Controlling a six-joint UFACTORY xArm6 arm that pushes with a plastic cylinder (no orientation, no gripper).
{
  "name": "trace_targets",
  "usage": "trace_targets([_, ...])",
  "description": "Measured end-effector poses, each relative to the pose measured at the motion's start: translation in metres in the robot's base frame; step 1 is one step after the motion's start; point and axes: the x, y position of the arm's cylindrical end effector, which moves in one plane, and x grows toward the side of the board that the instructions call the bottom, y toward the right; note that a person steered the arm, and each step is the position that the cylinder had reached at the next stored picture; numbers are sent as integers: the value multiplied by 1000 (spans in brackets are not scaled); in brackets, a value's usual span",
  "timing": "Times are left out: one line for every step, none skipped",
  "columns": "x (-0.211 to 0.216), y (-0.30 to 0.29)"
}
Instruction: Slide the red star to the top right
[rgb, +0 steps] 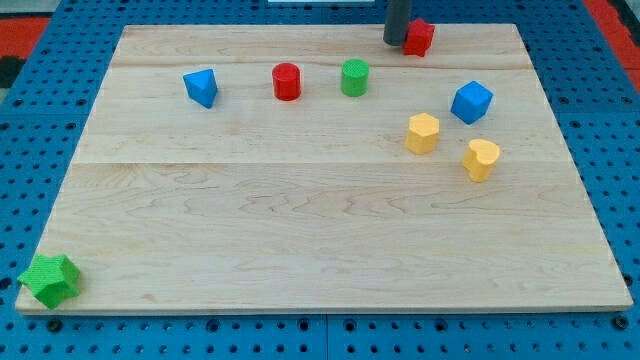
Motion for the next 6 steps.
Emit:
trace_targets([0, -9])
trace_targets([0, -26])
trace_targets([0, -30])
trace_targets([1, -30])
trace_targets([1, -31])
trace_targets([1, -29])
